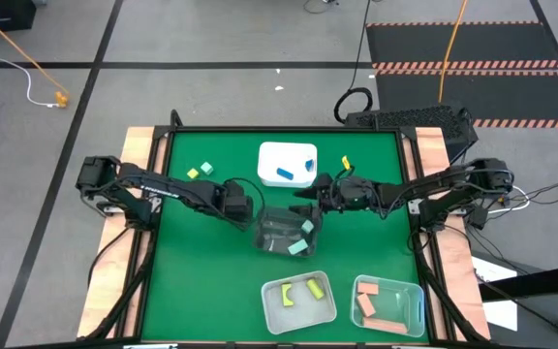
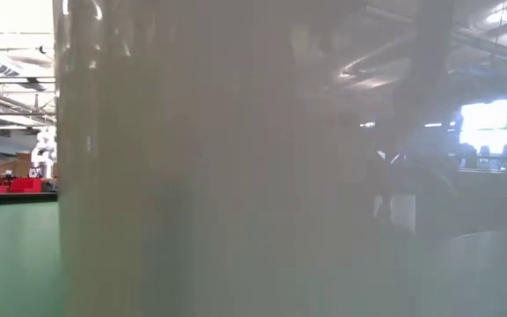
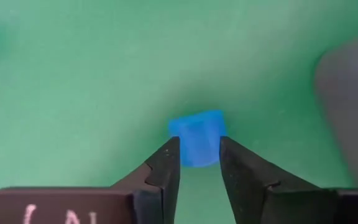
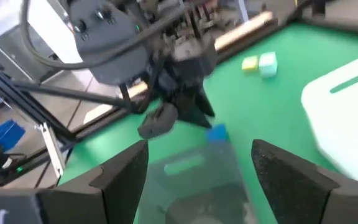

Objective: Sort & place blocks by color
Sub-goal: Put the blue block into the white bin

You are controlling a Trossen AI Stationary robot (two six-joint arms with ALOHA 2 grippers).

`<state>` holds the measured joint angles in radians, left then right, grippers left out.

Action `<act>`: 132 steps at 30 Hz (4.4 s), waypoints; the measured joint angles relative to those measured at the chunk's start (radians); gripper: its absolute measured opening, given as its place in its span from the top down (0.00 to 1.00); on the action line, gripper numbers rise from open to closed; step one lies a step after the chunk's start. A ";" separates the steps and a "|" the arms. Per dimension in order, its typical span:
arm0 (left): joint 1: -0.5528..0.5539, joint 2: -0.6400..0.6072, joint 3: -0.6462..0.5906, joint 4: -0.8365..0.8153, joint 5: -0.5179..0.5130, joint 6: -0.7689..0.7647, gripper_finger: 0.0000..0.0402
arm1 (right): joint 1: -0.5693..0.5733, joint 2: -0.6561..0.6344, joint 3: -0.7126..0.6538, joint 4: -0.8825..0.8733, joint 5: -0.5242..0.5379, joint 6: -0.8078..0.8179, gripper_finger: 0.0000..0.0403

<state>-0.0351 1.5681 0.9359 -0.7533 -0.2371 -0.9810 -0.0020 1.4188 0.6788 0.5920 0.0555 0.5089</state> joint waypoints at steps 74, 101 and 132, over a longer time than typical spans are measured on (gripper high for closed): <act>0.021 0.005 0.056 0.097 0.079 0.744 0.77 | -0.018 -0.117 0.000 -0.186 0.101 -0.155 0.31; 0.036 0.005 0.052 0.108 0.053 0.816 0.62 | -0.018 -0.117 0.000 -0.186 0.101 -0.155 0.31; 0.056 0.005 -0.189 0.373 0.062 0.985 0.44 | -0.018 -0.116 0.000 -0.186 0.101 -0.155 0.31</act>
<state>0.0213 1.5730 0.7469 -0.3800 -0.1748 0.0044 -0.0200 1.3025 0.6785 0.4061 0.1562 0.3542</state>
